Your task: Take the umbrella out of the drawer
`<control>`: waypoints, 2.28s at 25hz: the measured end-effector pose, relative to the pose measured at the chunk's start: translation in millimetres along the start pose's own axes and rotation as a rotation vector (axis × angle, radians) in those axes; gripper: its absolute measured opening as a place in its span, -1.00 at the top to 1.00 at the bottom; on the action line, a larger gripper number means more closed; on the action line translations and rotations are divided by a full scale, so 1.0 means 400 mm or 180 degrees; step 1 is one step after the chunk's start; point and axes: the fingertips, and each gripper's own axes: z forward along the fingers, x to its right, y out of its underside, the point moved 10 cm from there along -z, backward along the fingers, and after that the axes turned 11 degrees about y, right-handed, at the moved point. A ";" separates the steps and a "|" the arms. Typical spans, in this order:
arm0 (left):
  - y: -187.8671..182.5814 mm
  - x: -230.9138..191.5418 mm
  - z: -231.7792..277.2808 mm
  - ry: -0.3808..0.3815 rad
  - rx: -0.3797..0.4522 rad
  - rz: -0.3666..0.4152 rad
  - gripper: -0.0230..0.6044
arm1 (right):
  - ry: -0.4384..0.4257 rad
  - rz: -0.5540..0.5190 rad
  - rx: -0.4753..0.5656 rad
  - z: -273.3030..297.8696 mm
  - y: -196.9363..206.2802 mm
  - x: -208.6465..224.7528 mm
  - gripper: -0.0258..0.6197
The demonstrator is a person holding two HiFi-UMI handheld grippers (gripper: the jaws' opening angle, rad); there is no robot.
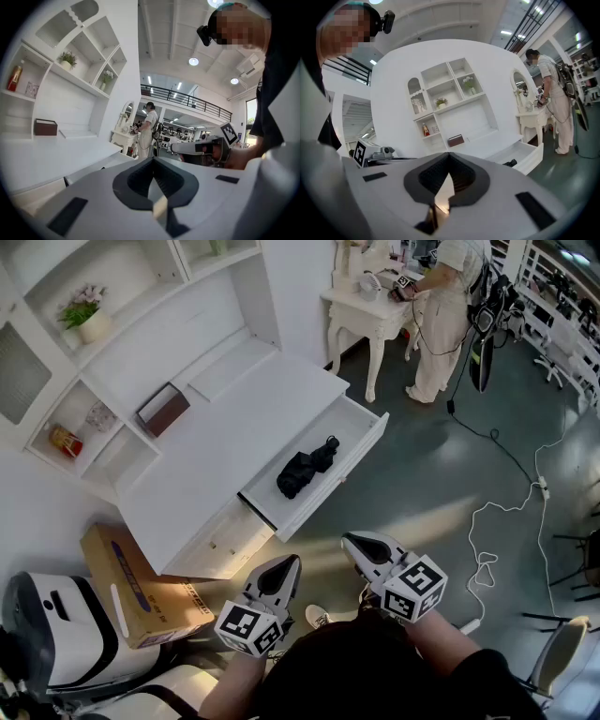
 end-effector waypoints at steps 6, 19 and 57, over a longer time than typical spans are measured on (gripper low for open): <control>0.005 0.000 0.002 0.0005 -0.0005 -0.0024 0.91 | -0.0011 -0.0037 0.0000 0.000 0.001 0.000 0.92; 0.005 0.005 0.017 0.0023 0.0002 -0.0036 0.91 | -0.0053 -0.0036 0.0066 -0.010 -0.007 0.018 0.91; -0.020 -0.055 0.180 -0.0132 -0.0046 -0.0079 0.91 | -0.0136 -0.0201 -0.0062 0.064 -0.084 0.209 0.92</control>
